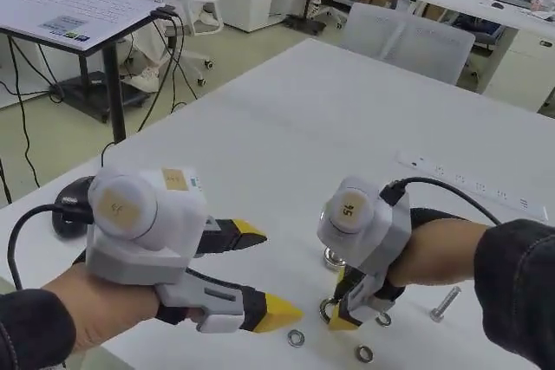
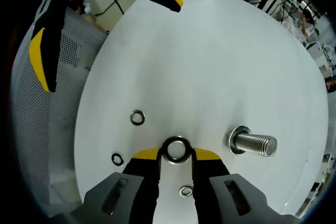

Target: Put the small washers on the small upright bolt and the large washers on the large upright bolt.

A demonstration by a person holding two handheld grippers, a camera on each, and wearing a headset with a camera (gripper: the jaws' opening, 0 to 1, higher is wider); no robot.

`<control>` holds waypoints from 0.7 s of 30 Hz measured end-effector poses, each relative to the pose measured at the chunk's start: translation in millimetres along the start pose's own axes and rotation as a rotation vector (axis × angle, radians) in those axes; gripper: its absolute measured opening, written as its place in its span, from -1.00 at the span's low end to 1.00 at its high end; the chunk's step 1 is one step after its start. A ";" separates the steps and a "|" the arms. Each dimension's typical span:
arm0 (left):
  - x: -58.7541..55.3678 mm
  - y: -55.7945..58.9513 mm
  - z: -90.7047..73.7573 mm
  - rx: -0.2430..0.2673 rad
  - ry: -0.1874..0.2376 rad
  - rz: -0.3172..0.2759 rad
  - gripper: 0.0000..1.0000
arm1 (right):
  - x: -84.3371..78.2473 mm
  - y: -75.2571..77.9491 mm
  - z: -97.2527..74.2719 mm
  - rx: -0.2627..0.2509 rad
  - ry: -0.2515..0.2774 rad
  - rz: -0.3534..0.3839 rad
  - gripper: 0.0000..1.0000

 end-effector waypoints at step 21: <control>0.5 0.8 1.4 -0.003 -0.001 0.003 0.17 | -7.7 4.1 -11.3 -0.008 0.004 0.017 -0.53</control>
Point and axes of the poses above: the centre of the closed fingertips' face, and the gripper's own axes: z roughly forward along the fingers, y roughly to its right, x roughly out of its top, the point moved 3 cm from there along -z, roughly backward along the fingers, and after that the axes turned 3 degrees about z, right-handed, at the moved point
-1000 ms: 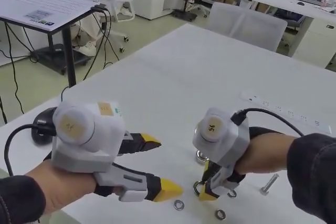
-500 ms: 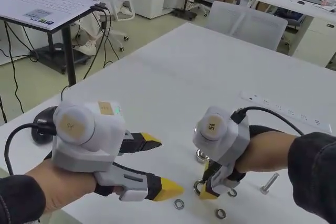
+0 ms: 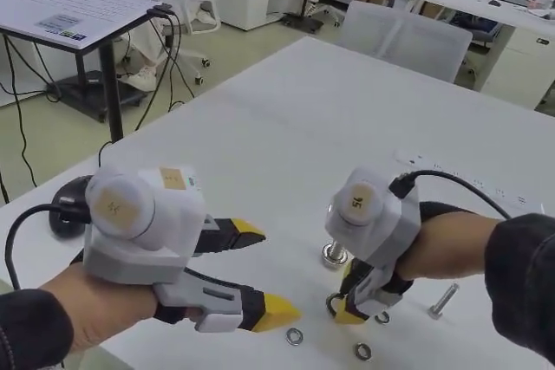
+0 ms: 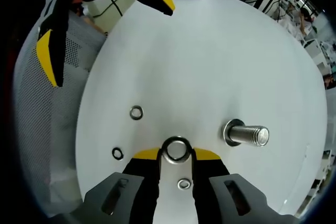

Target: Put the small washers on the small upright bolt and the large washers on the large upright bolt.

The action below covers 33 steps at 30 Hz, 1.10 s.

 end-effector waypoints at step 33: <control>1.1 -2.1 -1.0 0.011 0.003 -0.001 0.16 | 9.5 31.5 -77.3 -0.129 0.091 -0.005 -0.53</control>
Point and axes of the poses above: the centre of the closed fingertips' face, and the gripper's own axes: z roughly forward along the fingers, y roughly to its right, x roughly out of its top, the point moved 3 cm from there along -z, roughly backward along the fingers, and after that the axes turned 3 degrees about z, right-handed, at the moved point
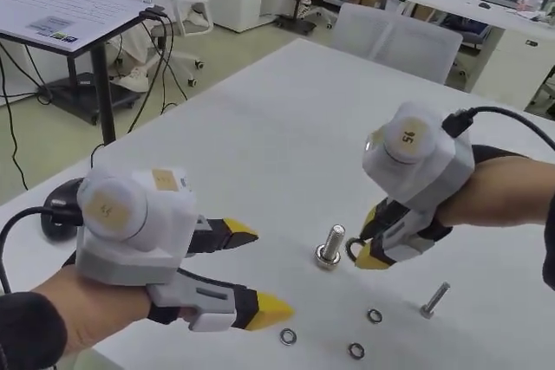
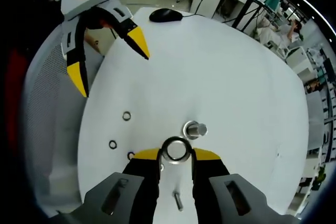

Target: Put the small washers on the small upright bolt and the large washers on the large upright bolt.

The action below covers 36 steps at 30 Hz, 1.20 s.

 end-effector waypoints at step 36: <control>4.0 -12.6 -5.8 0.059 0.021 0.009 0.14 | 23.9 23.9 14.8 0.027 -0.043 -0.058 -0.53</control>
Point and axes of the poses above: the centre of the closed fingertips' face, and the gripper's own axes: z roughly forward along the fingers, y roughly to its right, x roughly out of its top, the point moved 3 cm from there along -z, roughly backward along the fingers, and after that the axes turned 3 degrees about z, right-handed, at the moved point
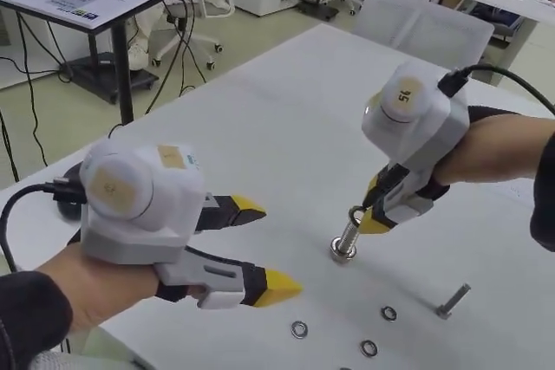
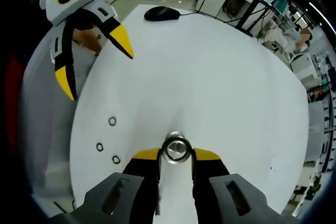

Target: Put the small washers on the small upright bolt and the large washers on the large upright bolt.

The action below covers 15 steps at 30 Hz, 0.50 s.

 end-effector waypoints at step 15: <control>-9.1 -14.4 0.9 0.023 -0.050 0.060 0.14 | -3.9 4.4 7.8 0.020 -0.023 0.000 -0.53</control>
Point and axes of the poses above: the centre of the closed fingertips' face, and the gripper's own axes: z roughly forward along the fingers, y roughly to its right, x roughly out of its top, the point moved 3 cm from there along -z, roughly backward along the fingers, and after that the axes turned 3 degrees about z, right-handed, at the moved point
